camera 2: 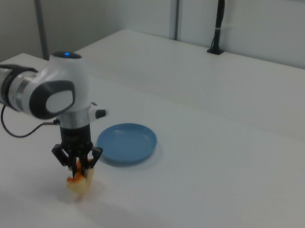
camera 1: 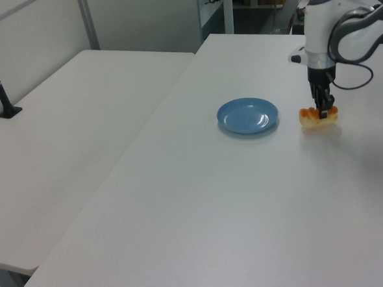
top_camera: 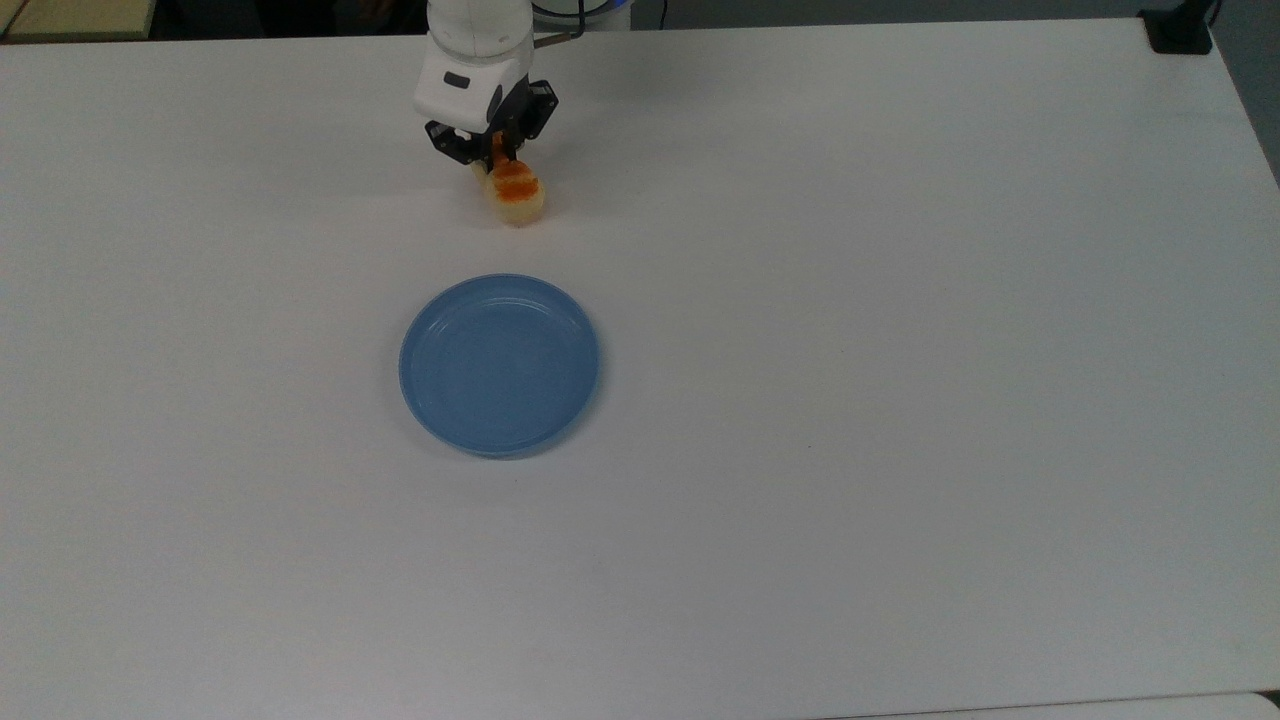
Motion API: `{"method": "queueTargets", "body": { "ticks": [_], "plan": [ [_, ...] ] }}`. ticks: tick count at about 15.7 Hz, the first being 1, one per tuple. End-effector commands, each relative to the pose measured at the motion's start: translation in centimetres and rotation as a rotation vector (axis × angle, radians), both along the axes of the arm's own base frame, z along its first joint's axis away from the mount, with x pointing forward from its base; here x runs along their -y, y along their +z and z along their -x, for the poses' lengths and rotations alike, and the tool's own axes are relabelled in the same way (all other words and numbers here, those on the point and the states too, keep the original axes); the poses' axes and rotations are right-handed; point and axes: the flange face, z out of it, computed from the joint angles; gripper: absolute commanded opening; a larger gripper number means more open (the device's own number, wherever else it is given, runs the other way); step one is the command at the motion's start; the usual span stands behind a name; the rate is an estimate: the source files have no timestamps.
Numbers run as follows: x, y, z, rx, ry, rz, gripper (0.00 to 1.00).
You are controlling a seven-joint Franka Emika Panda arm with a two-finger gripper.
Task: Put the bread on a plate
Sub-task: 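Lift the bread roll up off the table, then carry the bread roll over the blue plate and lower it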
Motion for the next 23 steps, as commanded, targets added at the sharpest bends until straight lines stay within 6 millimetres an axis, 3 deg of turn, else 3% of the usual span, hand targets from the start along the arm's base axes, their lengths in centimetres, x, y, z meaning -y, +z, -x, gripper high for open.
{"method": "queueTargets", "body": {
  "ticks": [1, 3, 9, 10, 13, 17, 21, 23],
  "plan": [
    [0.5, 4.0, -1.7, -0.001, -0.032, -0.023, 0.22],
    [0.6, 6.7, -2.7, -0.002, -0.061, -0.055, 0.22],
    [0.9, 19.9, -6.0, 0.078, -0.222, -0.158, 0.16],
    [0.6, 20.8, -6.4, 0.099, -0.256, -0.157, 0.13],
    [0.4, 21.8, -8.1, 0.125, -0.334, -0.156, 0.12],
    [0.2, 21.4, -12.6, 0.150, -0.418, -0.145, 0.12],
    [0.0, 19.3, -16.1, 0.155, -0.462, -0.144, 0.12],
    [-0.9, 16.7, -18.1, 0.156, -0.488, -0.133, 0.12]
  ]
}}
